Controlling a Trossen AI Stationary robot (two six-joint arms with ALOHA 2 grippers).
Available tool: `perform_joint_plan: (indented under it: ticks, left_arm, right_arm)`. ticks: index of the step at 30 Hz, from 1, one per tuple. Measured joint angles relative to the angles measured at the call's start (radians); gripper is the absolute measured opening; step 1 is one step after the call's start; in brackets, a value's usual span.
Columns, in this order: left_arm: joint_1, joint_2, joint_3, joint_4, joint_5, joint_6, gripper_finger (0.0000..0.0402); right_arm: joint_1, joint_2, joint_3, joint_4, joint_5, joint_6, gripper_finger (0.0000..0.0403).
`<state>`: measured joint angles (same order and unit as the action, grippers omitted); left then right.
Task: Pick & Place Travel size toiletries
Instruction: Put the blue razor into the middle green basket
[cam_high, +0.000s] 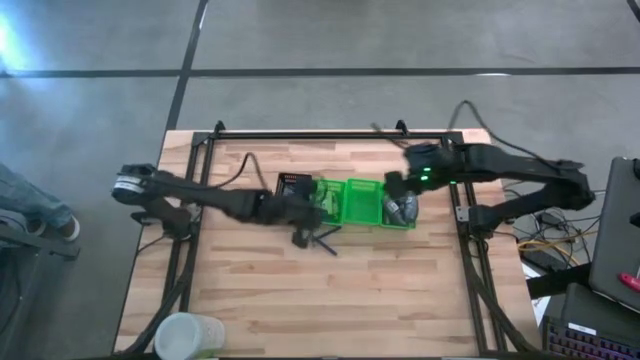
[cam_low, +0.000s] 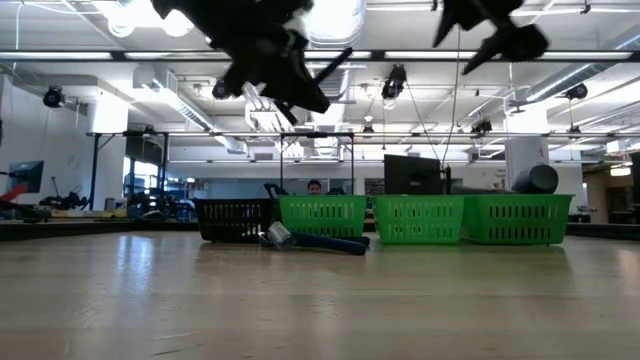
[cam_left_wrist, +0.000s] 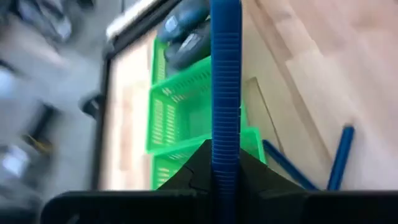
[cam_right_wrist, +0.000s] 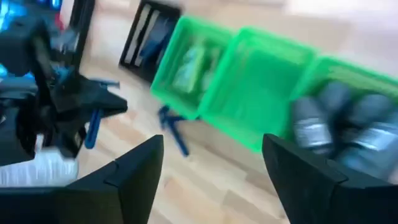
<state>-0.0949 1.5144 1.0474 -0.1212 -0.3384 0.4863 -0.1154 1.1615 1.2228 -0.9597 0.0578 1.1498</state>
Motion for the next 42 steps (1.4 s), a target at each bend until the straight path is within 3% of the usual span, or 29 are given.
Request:
perform_joint_plan:
  ticks: [6,11,13,18,26,30,36,42]
  left_arm:
    - [0.167,0.128,0.22,-0.143,0.243,-0.371,0.003]
    - [0.261,0.248,0.369,-0.156,0.626,-0.85,0.003]
    - [0.279,0.304,0.403,-0.128,0.703,-0.988,0.003]
    - [0.298,0.426,0.45,-0.036,0.693,-1.223,0.003]
    - [0.32,0.55,0.475,0.119,0.492,-1.598,0.0033]
    - [0.319,0.571,0.491,0.094,0.463,-1.625,0.0065]
    - [0.313,0.576,0.51,0.084,0.468,-1.602,0.0154]
    - [0.313,0.529,0.512,-0.066,0.504,-1.524,0.0225]
  right_arm:
    - [0.016,-0.141,-0.031,-0.059,0.107,0.064,0.0276]
    - [0.02,-0.171,-0.085,-0.056,0.106,0.049,0.0267]
    - [0.019,-0.178,-0.1,-0.056,0.105,0.042,0.0259]
    - [0.019,-0.212,-0.122,-0.055,0.107,0.029,0.0242]
    - [0.019,-0.283,-0.144,-0.054,0.143,0.034,0.0231]
    - [0.019,-0.296,-0.148,-0.054,0.148,0.021,0.024]
    - [0.019,-0.293,-0.148,-0.054,0.149,-0.006,0.0256]
    - [0.019,-0.289,-0.149,-0.054,0.151,-0.01,0.0263]
